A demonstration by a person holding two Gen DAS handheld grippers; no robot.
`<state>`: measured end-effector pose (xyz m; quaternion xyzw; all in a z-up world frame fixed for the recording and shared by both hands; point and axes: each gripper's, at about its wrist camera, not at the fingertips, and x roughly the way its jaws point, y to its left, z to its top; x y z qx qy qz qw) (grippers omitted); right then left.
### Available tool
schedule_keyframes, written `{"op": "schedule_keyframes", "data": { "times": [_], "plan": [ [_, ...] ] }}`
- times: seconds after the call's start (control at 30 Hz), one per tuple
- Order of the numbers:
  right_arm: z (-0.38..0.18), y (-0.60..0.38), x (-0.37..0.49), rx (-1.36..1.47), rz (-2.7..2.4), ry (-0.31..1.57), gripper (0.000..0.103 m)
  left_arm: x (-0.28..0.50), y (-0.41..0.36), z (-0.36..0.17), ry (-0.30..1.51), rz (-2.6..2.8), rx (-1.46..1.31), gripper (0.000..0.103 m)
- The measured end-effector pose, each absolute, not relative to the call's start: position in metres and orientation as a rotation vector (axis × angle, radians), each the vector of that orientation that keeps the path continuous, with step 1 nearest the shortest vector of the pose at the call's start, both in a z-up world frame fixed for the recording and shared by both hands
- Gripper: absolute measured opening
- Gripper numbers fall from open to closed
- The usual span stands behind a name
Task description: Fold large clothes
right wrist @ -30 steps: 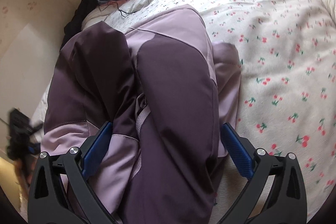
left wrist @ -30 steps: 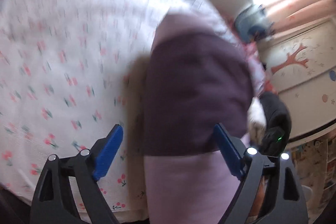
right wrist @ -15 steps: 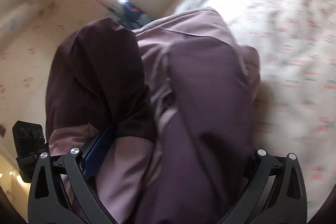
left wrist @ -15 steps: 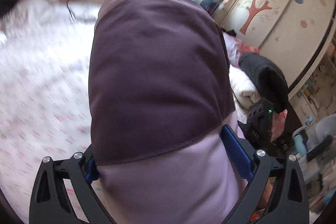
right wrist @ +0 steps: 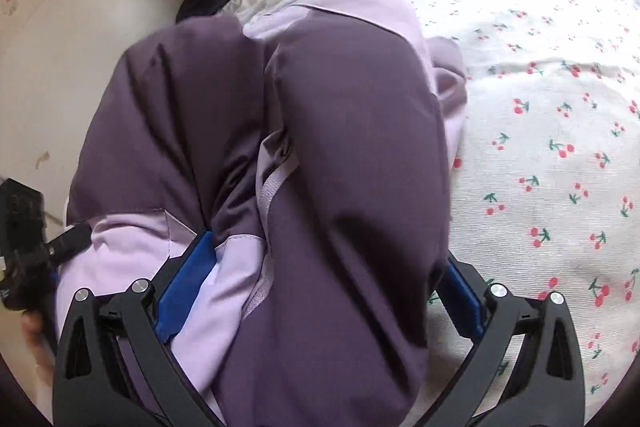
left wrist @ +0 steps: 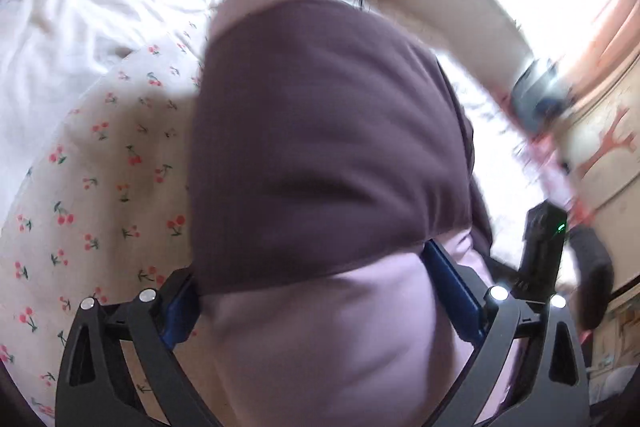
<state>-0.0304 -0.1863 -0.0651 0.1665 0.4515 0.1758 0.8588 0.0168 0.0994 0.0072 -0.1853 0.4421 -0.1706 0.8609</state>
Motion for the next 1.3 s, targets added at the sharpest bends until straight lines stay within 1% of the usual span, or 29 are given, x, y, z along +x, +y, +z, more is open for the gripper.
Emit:
{"op": "schedule_keyframes", "data": {
  "times": [0.07, 0.17, 0.2, 0.23, 0.3, 0.33, 0.4, 0.47, 0.53, 0.6, 0.63, 0.67, 0.7, 0.73, 0.83, 0.93, 1.03, 1.1, 1.17, 1.23, 1.27, 1.3],
  "plan": [
    [-0.065, -0.191, -0.037, 0.326, 0.356, 0.954, 0.097, 0.001, 0.093, 0.036, 0.785, -0.275, -0.293, 0.096],
    [-0.069, -0.195, -0.041, 0.332, 0.351, 0.983, 0.097, -0.004, 0.086, 0.079, 0.622, -0.288, -0.314, 0.096],
    [-0.066, -0.197, -0.039, 0.327, 0.350, 1.002, 0.097, 0.002, 0.077, 0.085, 0.621, -0.306, -0.305, 0.096],
    [-0.061, -0.194, -0.035, 0.318, 0.352, 1.029, 0.097, 0.013, 0.063, 0.082, 0.660, -0.333, -0.267, 0.096],
    [-0.046, -0.194, -0.030, 0.268, 0.351, 1.080, 0.097, 0.035, 0.046, 0.063, 0.747, -0.357, -0.176, 0.096],
    [-0.031, -0.195, -0.027, 0.232, 0.337, 1.073, 0.097, 0.042, 0.030, 0.046, 0.788, -0.314, -0.078, 0.096],
    [0.003, -0.198, -0.022, 0.203, 0.327, 0.966, 0.097, 0.047, 0.024, 0.033, 0.777, -0.234, 0.025, 0.096],
    [0.032, -0.195, -0.003, 0.207, 0.331, 0.873, 0.097, 0.049, 0.036, 0.032, 0.783, -0.254, -0.013, 0.096],
    [0.038, -0.184, 0.019, 0.196, 0.329, 0.854, 0.097, 0.050, 0.040, 0.035, 0.785, -0.256, -0.038, 0.096],
    [0.017, -0.168, 0.055, 0.130, 0.284, 0.870, 0.097, 0.048, 0.040, 0.033, 0.783, -0.244, -0.032, 0.096],
    [-0.009, -0.162, 0.074, 0.106, 0.262, 0.903, 0.097, 0.044, 0.036, 0.033, 0.779, -0.237, -0.028, 0.096],
    [-0.020, -0.153, 0.096, 0.128, 0.279, 0.934, 0.097, 0.042, 0.033, 0.034, 0.777, -0.232, -0.026, 0.096],
    [-0.046, -0.159, 0.105, 0.238, 0.306, 0.950, 0.097, 0.042, 0.032, 0.035, 0.778, -0.236, -0.032, 0.096],
    [-0.051, -0.164, 0.108, 0.302, 0.312, 0.946, 0.097, 0.043, 0.032, 0.036, 0.777, -0.243, -0.037, 0.096],
    [-0.048, -0.170, 0.100, 0.261, 0.315, 0.960, 0.097, 0.042, 0.025, 0.033, 0.798, -0.246, -0.032, 0.096],
    [-0.027, -0.177, 0.099, 0.238, 0.326, 0.986, 0.097, 0.036, 0.017, 0.032, 0.776, -0.232, 0.039, 0.096],
    [0.006, -0.192, 0.044, 0.236, 0.397, 0.894, 0.097, 0.032, 0.018, 0.035, 0.755, -0.218, 0.052, 0.096],
    [0.017, -0.195, 0.002, 0.205, 0.449, 0.866, 0.097, 0.033, 0.022, 0.036, 0.755, -0.220, 0.041, 0.096],
    [0.016, -0.194, -0.025, 0.155, 0.469, 0.882, 0.097, 0.032, 0.022, 0.037, 0.753, -0.216, 0.044, 0.096],
    [0.002, -0.195, -0.045, 0.077, 0.374, 0.916, 0.097, 0.031, 0.019, 0.037, 0.747, -0.212, 0.056, 0.096],
    [-0.013, -0.198, -0.047, 0.090, 0.352, 0.949, 0.097, 0.030, 0.018, 0.038, 0.745, -0.211, 0.063, 0.096],
    [-0.029, -0.205, -0.050, 0.178, 0.367, 0.993, 0.097, 0.029, 0.017, 0.038, 0.743, -0.217, 0.066, 0.096]
  ]
}}
